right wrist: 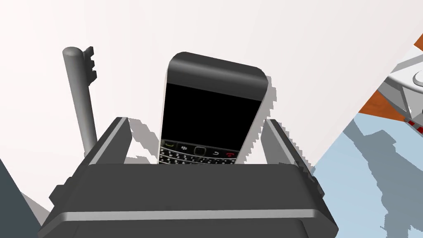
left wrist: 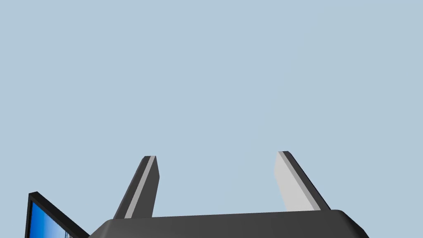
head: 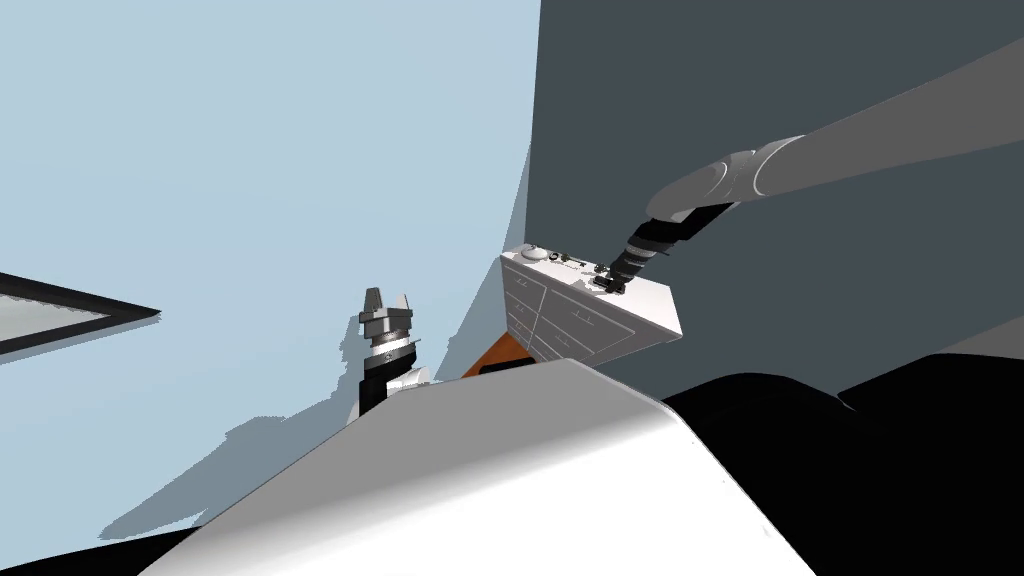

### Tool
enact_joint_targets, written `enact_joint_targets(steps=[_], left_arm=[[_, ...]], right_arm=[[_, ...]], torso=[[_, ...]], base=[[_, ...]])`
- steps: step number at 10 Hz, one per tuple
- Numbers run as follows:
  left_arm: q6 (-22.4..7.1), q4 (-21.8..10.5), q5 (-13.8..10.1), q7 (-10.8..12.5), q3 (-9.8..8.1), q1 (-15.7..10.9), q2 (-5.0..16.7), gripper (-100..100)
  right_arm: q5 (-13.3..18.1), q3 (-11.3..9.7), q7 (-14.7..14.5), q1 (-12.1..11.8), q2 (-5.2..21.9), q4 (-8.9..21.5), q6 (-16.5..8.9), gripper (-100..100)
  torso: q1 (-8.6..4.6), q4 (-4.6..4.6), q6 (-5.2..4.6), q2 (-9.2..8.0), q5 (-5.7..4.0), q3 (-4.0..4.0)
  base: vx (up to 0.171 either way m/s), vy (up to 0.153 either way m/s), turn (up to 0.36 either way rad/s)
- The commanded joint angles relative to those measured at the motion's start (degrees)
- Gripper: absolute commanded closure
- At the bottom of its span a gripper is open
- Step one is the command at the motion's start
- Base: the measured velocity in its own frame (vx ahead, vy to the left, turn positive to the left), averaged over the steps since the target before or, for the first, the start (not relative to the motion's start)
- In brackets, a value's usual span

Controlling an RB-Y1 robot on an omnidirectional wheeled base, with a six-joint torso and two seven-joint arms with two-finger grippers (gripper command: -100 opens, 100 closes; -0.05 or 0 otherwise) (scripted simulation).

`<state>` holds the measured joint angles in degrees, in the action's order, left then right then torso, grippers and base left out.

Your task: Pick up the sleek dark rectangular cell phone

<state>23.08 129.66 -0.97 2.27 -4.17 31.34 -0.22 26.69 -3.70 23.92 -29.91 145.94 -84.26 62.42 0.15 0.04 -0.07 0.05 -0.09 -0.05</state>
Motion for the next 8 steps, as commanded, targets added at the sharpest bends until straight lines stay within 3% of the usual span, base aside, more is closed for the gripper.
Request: enact_joint_targets(steps=[1,2,6,7,8], left_arm=[[0.0,0.0,0.0,0.0,0.0,0.0,0.0,0],[0.0,0.0,0.0,0.0,0.0,0.0,0.0,0],[0.0,0.0,0.0,0.0,0.0,0.0,0.0,0],[0.0,0.0,0.0,0.0,0.0,0.0,0.0,0],[0.0,0.0,0.0,0.0,0.0,0.0,0.0,0]], right_arm=[[0.0,0.0,0.0,0.0,0.0,0.0,0.0,-100],[0.0,0.0,-0.1,-0.1,0.0,0.0,-0.3,100],[0.0,0.0,0.0,-0.1,0.0,0.0,-0.2,100],[0.0,0.0,-0.1,-0.1,0.0,0.0,-0.3,0],[-0.5,-0.1,0.6,1.6,1.2,0.3,1.7,100]], torso=[[0.0,0.0,0.0,0.0,0.0,0.0],[-0.06,0.04,0.03,0.02,-0.06,-0.03],[-0.14,0.06,0.06,0.08,-0.09,-0.07],[-0.14,0.06,0.05,0.09,-0.09,-0.07],[-0.15,0.06,0.05,0.09,-0.09,-0.07]], base=[[0.0,0.01,-0.007],[0.0,0.0,0.0],[0.0,0.0,0.0],[0.0,0.0,0.0],[-0.009,-0.021,-0.006]])
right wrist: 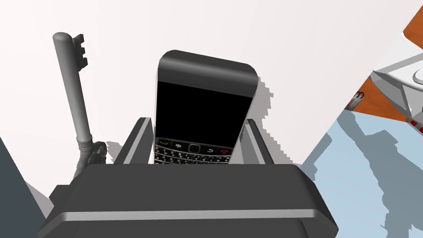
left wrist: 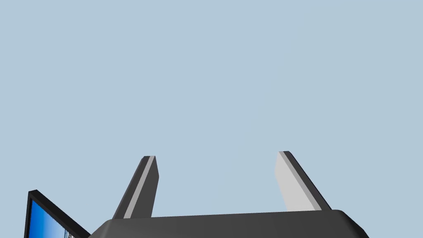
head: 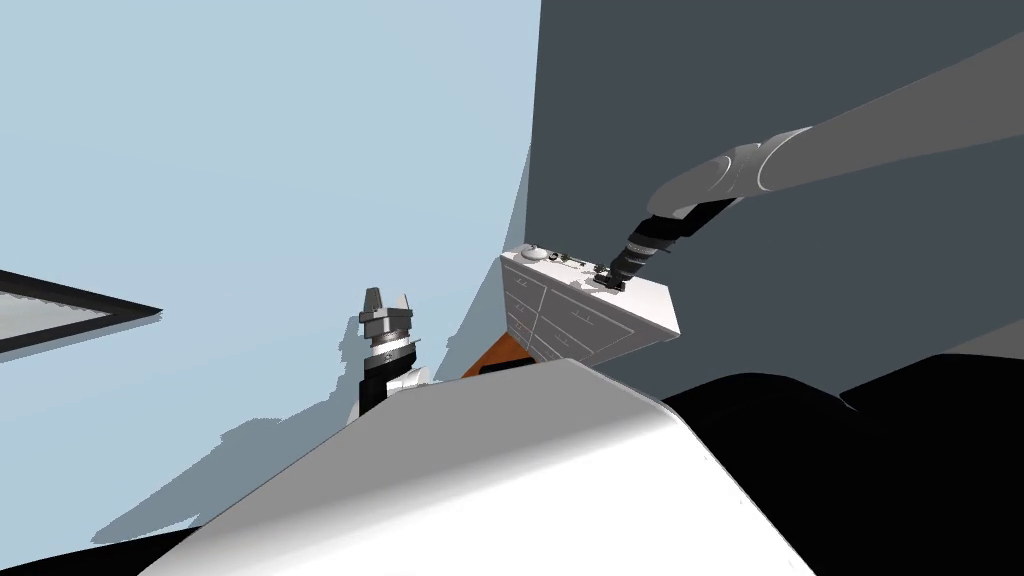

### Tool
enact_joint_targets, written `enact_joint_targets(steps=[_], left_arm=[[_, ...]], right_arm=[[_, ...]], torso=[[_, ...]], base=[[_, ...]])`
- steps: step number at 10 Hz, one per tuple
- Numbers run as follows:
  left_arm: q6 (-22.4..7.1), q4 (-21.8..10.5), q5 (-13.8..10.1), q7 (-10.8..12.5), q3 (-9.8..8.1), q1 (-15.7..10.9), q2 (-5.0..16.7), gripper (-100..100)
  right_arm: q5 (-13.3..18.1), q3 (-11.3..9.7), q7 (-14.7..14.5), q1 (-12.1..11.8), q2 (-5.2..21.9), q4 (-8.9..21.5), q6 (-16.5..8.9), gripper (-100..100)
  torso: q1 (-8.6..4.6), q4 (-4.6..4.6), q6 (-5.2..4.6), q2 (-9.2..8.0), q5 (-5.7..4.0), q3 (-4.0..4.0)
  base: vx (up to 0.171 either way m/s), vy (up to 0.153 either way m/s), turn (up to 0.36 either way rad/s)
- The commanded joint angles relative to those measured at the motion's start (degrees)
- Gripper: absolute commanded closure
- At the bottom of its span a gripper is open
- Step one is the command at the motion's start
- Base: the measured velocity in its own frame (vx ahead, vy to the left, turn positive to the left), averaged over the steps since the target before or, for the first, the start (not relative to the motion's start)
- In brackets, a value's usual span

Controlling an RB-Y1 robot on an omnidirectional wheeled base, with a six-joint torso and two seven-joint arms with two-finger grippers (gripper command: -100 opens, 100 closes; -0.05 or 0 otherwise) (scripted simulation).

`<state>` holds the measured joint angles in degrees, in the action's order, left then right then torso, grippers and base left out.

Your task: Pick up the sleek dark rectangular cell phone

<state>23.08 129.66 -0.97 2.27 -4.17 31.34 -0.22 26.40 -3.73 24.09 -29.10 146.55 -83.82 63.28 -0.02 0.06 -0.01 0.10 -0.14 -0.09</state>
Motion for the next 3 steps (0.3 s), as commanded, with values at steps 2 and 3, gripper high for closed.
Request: enact_joint_targets(steps=[2,3], left_arm=[[0.0,0.0,0.0,0.0,0.0,0.0,0.0,0],[0.0,0.0,0.0,0.0,0.0,0.0,0.0,0]], right_arm=[[-0.2,-0.2,0.5,1.2,0.7,0.0,1.1,100],[-0.3,-0.2,0.5,1.4,0.8,-0.1,1.3,0]], torso=[[-0.04,0.01,-0.01,-0.02,-0.02,0.01],[-0.04,0.03,-0.03,0.0,-0.06,-0.01]], base=[[-0.004,-0.029,0.002],[0.0,0.0,0.0]])
